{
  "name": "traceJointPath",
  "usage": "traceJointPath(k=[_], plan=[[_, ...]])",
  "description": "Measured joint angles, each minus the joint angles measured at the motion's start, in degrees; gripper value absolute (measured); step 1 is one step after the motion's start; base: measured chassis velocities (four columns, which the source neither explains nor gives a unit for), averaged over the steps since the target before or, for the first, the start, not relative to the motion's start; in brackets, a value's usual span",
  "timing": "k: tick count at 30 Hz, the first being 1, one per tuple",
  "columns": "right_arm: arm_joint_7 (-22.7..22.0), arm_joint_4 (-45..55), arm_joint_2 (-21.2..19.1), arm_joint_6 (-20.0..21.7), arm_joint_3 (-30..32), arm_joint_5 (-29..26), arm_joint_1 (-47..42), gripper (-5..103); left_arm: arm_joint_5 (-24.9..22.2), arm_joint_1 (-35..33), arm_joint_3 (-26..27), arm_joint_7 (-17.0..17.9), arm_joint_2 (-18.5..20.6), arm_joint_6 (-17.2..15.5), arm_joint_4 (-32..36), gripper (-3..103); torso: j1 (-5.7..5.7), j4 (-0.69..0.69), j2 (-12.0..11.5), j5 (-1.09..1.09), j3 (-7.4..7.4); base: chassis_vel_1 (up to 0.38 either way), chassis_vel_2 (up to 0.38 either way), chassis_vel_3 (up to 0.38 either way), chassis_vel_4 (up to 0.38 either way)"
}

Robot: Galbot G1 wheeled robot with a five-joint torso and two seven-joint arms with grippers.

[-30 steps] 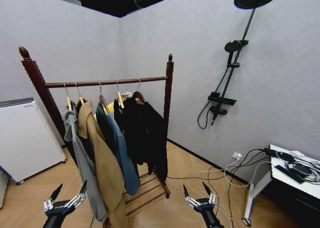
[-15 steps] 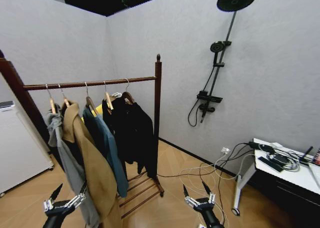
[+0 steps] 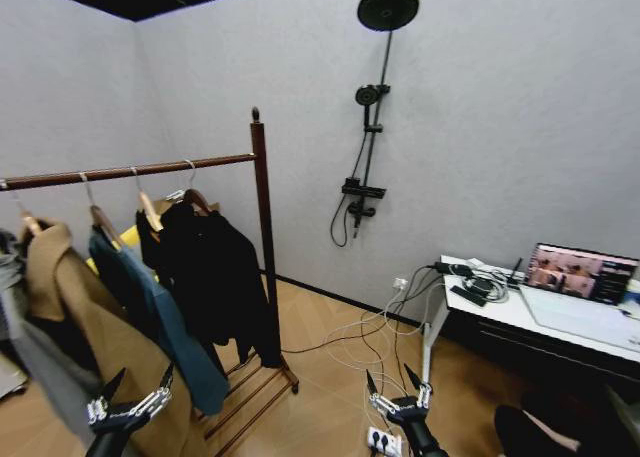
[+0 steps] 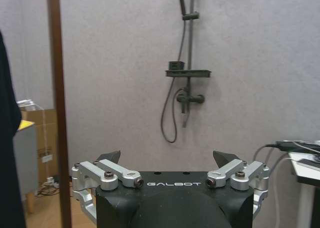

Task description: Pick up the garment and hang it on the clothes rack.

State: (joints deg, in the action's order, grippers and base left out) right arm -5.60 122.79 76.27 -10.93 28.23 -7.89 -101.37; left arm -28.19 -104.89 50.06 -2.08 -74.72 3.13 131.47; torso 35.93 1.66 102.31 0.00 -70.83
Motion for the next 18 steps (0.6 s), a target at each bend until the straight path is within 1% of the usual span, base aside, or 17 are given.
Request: traceJointPath(k=[13,18], plan=[[0.00,-0.01,0.00,0.01,0.00,0.00,0.00,100,0.00,0.00,0.00,0.00,0.00,0.00,0.00,100,0.00,-0.01,0.00,0.00,0.00,-0.130,-0.120,-0.126,-0.124],[0.00,-0.01,0.00,0.01,0.00,0.00,0.00,100,0.00,0.00,0.00,0.00,0.00,0.00,0.00,100,0.00,0.01,-0.01,0.01,0.00,-0.109,-0.125,-0.130,-0.113]])
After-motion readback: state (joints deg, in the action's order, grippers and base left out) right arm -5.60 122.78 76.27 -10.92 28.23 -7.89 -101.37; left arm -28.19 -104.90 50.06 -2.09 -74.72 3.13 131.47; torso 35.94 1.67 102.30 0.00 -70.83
